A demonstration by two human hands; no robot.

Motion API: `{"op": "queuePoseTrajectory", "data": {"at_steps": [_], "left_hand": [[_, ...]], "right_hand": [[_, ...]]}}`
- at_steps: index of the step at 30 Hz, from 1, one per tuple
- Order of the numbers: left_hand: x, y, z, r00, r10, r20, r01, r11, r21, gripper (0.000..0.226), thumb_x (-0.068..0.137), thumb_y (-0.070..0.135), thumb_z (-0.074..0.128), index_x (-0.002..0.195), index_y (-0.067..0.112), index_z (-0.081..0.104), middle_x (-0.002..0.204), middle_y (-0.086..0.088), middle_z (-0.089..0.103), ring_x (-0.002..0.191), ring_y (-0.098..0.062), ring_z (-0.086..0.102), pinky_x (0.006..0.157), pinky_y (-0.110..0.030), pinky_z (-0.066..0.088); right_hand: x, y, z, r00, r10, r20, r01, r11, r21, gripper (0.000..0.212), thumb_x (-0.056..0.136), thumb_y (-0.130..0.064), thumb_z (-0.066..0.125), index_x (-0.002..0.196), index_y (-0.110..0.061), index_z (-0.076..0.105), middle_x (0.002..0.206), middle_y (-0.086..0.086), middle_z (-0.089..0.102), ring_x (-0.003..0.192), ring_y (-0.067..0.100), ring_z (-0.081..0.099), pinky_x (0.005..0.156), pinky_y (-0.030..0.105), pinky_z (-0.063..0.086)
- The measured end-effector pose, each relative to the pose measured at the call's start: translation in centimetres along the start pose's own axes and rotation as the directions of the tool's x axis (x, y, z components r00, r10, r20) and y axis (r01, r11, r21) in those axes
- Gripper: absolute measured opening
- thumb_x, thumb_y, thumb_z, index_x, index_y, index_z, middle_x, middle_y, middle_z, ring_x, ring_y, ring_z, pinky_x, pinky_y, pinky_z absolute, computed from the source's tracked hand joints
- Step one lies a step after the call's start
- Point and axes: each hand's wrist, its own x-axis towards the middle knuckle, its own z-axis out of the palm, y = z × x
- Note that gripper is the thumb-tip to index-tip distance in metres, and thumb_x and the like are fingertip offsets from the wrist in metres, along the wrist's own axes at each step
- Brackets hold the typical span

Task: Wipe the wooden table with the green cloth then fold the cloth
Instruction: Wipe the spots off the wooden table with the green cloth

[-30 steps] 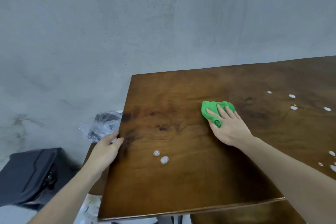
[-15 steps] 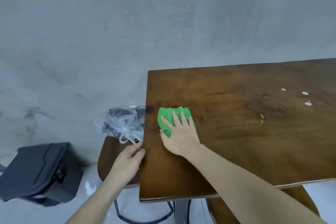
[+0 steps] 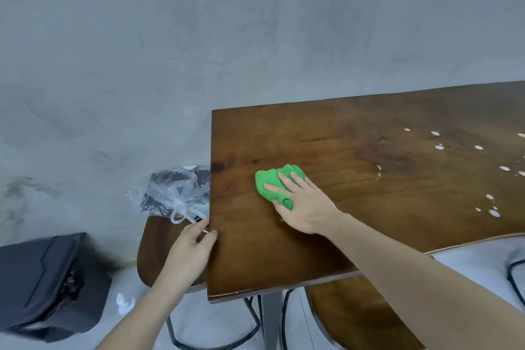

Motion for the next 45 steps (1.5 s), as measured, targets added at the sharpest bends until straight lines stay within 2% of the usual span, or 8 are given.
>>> {"op": "queuePoseTrajectory", "data": {"at_steps": [4, 7, 10, 13, 24, 31, 39, 45], "left_hand": [[-0.4, 0.4, 0.9, 1.0, 0.006, -0.024, -0.006, 1.0, -0.004, 0.043, 0.098, 0.03, 0.053, 0.14, 0.023, 0.052, 0.135, 0.007, 0.051, 0.109, -0.007, 0.053, 0.083, -0.021, 0.039], [-0.7, 0.7, 1.2, 0.999, -0.015, -0.047, 0.013, 0.999, -0.04, 0.043, 0.098, 0.031, 0.053, 0.14, 0.024, 0.052, 0.14, 0.008, 0.048, 0.114, -0.005, 0.046, 0.094, -0.022, 0.035], [-1.1, 0.5, 1.0, 0.995, -0.079, -0.053, 0.071, 0.989, -0.131, 0.039, 0.097, 0.036, 0.053, 0.135, 0.03, 0.056, 0.138, 0.006, 0.054, 0.12, -0.013, 0.053, 0.106, -0.036, 0.042], [-1.7, 0.0, 0.7, 0.997, -0.073, 0.001, 0.072, 0.984, -0.163, 0.037, 0.099, 0.035, 0.05, 0.135, 0.03, 0.055, 0.131, 0.006, 0.058, 0.114, -0.014, 0.057, 0.091, -0.029, 0.049], [-2.7, -3.9, -1.9, 0.993, -0.113, 0.041, 0.119, 0.962, -0.247, 0.021, 0.097, 0.043, 0.051, 0.106, 0.034, 0.069, 0.105, 0.005, 0.072, 0.092, -0.017, 0.069, 0.09, -0.046, 0.056], [-3.5, -3.2, -2.3, 0.998, -0.058, 0.025, 0.062, 0.974, -0.218, 0.028, 0.098, 0.04, 0.051, 0.117, 0.025, 0.066, 0.11, 0.002, 0.068, 0.094, -0.016, 0.066, 0.083, -0.038, 0.057], [-4.1, -1.0, 0.1, 0.998, 0.065, -0.01, -0.065, 0.996, -0.06, 0.037, 0.1, 0.033, 0.049, 0.136, 0.024, 0.055, 0.131, 0.013, 0.049, 0.118, -0.004, 0.044, 0.103, -0.024, 0.031], [-4.4, -0.8, 0.7, 0.998, 0.048, -0.029, -0.051, 0.995, -0.087, 0.04, 0.099, 0.037, 0.048, 0.137, 0.026, 0.054, 0.133, 0.013, 0.049, 0.126, -0.012, 0.048, 0.11, -0.038, 0.038]], "right_hand": [[-4.0, 7.2, -1.0, 0.979, 0.201, -0.033, -0.201, 0.98, 0.004, 0.052, 0.105, -0.056, 0.021, 0.156, -0.056, 0.01, 0.17, -0.009, 0.001, 0.157, 0.017, -0.004, 0.127, 0.037, -0.004], [-7.1, 10.1, -1.0, 0.941, 0.332, -0.062, -0.331, 0.943, 0.022, 0.052, 0.104, -0.057, 0.02, 0.156, -0.055, 0.01, 0.171, -0.007, 0.002, 0.157, 0.019, -0.002, 0.127, 0.038, -0.002], [-8.5, 9.5, -0.1, 0.899, 0.424, -0.11, -0.424, 0.905, 0.029, 0.055, 0.103, -0.058, 0.018, 0.157, -0.053, 0.01, 0.171, -0.004, 0.004, 0.157, 0.023, 0.0, 0.127, 0.041, 0.001], [-8.3, 6.3, 0.7, 0.886, 0.444, -0.131, -0.446, 0.895, 0.018, 0.058, 0.102, -0.06, 0.017, 0.159, -0.05, 0.008, 0.171, 0.0, 0.004, 0.157, 0.028, 0.0, 0.127, 0.046, 0.001], [-0.6, -12.7, 3.7, 0.998, -0.028, -0.055, 0.026, 0.999, -0.032, 0.058, 0.102, -0.057, 0.02, 0.159, -0.048, 0.012, 0.171, 0.001, 0.001, 0.157, 0.029, -0.006, 0.125, 0.05, -0.007], [-2.7, -10.6, 3.3, 0.963, -0.269, -0.032, 0.268, 0.963, -0.013, 0.051, 0.105, -0.053, 0.03, 0.155, -0.052, 0.024, 0.17, -0.009, 0.008, 0.157, 0.017, -0.004, 0.126, 0.037, -0.01], [-7.6, 2.7, 0.3, 0.994, 0.096, -0.055, -0.097, 0.995, -0.026, 0.05, 0.105, -0.057, 0.021, 0.154, -0.058, 0.012, 0.169, -0.01, 0.0, 0.157, 0.019, -0.006, 0.126, 0.04, -0.007], [-12.2, 9.1, 0.1, 0.929, 0.358, -0.09, -0.357, 0.934, 0.03, 0.049, 0.104, -0.059, 0.019, 0.153, -0.06, 0.009, 0.17, -0.011, 0.004, 0.157, 0.02, -0.002, 0.127, 0.038, -0.002]]}}
